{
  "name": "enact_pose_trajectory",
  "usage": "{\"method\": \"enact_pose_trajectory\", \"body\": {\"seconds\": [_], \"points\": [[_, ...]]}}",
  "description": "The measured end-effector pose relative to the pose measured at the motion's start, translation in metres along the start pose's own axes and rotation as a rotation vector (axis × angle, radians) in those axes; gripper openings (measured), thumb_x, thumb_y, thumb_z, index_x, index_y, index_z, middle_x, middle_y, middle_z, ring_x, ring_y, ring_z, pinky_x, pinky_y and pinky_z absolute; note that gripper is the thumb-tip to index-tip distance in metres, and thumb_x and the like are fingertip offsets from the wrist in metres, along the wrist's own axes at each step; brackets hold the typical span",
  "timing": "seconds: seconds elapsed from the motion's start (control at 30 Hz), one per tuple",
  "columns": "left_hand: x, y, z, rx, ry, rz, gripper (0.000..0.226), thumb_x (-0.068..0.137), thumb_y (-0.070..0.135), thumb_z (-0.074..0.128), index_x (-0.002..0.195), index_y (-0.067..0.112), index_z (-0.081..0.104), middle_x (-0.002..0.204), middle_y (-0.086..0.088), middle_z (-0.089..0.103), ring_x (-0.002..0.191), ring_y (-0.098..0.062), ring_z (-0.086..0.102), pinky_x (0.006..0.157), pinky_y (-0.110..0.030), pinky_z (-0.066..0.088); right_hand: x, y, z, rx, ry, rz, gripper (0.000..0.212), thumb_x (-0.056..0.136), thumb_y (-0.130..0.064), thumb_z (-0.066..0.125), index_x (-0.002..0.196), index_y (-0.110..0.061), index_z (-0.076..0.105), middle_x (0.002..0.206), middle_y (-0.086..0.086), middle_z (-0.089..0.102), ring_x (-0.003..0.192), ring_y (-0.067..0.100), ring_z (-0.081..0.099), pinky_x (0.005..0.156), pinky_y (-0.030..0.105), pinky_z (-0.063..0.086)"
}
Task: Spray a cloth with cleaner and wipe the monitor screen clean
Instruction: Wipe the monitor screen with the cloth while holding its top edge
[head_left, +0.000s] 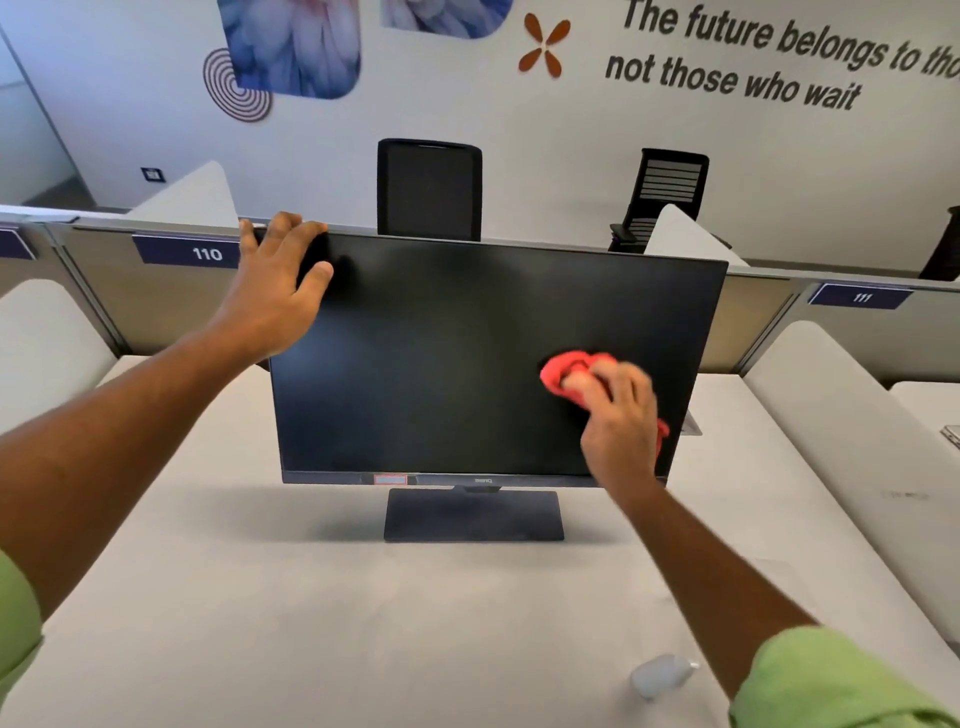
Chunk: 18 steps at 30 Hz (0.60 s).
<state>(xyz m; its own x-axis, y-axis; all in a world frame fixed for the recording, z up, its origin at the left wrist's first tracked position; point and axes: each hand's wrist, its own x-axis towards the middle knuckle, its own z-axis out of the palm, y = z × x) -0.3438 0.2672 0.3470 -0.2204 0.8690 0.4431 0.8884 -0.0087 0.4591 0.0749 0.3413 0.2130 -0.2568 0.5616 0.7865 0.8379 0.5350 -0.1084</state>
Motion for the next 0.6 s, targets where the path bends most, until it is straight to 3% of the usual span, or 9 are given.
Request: {"method": "enact_pose_trajectory", "body": {"seconds": [0.07,0.17,0.3,0.4,0.5,0.6], "points": [[0.002,0.002,-0.001,-0.003,-0.003,-0.001,0.059,0.092,0.049,0.032,0.144,0.022,0.040,0.145,-0.007,0.037,0.146,-0.046,0.018,0.123,-0.048,0.000,-0.043,-0.004,0.008,-0.003,-0.118,0.037,0.044,0.083,0.012,0.067,0.114,-0.019,0.076,0.127,0.007,0.066,0.122,0.036,0.053,0.102,0.047,0.051],[0.001,0.004,-0.001,-0.003,0.011,0.018,0.055,0.093,0.041,0.033,0.143,0.020,0.041,0.143,-0.008,0.038,0.145,-0.044,0.020,0.124,-0.049,-0.002,-0.073,-0.006,0.009,-0.010,-0.278,0.014,0.034,0.080,-0.003,0.084,0.110,-0.019,0.078,0.124,0.007,0.071,0.118,0.033,0.059,0.098,0.046,0.057],[-0.002,0.003,-0.002,0.001,0.015,0.024,0.054,0.093,0.037,0.035,0.143,0.018,0.040,0.145,-0.011,0.037,0.146,-0.041,0.020,0.124,-0.049,-0.004,-0.082,0.000,0.004,-0.094,-0.468,-0.113,0.035,0.074,-0.020,0.093,0.106,-0.021,0.078,0.119,0.005,0.074,0.110,0.032,0.067,0.095,0.048,0.059],[-0.004,0.005,-0.002,0.001,0.020,0.007,0.054,0.094,0.037,0.037,0.144,0.018,0.040,0.147,-0.013,0.035,0.147,-0.042,0.015,0.124,-0.050,-0.003,-0.086,0.005,-0.001,-0.095,-0.546,-0.203,0.036,0.072,-0.023,0.095,0.105,-0.025,0.078,0.118,0.002,0.073,0.108,0.029,0.067,0.093,0.045,0.060],[-0.006,0.006,-0.003,0.009,0.017,-0.001,0.054,0.094,0.040,0.038,0.144,0.020,0.039,0.149,-0.012,0.033,0.148,-0.046,0.011,0.124,-0.052,0.000,-0.070,0.011,-0.010,-0.081,-0.490,-0.263,0.032,0.074,-0.009,0.089,0.098,-0.027,0.077,0.113,0.000,0.071,0.106,0.027,0.065,0.086,0.041,0.059],[-0.009,0.004,-0.003,-0.007,0.020,-0.016,0.050,0.096,0.037,0.041,0.145,0.023,0.036,0.152,-0.008,0.030,0.149,-0.046,0.005,0.123,-0.054,0.003,-0.029,0.031,-0.024,-0.049,-0.246,-0.119,0.035,0.075,0.008,0.069,0.096,-0.019,0.074,0.113,0.005,0.068,0.108,0.033,0.058,0.081,0.044,0.051]]}}
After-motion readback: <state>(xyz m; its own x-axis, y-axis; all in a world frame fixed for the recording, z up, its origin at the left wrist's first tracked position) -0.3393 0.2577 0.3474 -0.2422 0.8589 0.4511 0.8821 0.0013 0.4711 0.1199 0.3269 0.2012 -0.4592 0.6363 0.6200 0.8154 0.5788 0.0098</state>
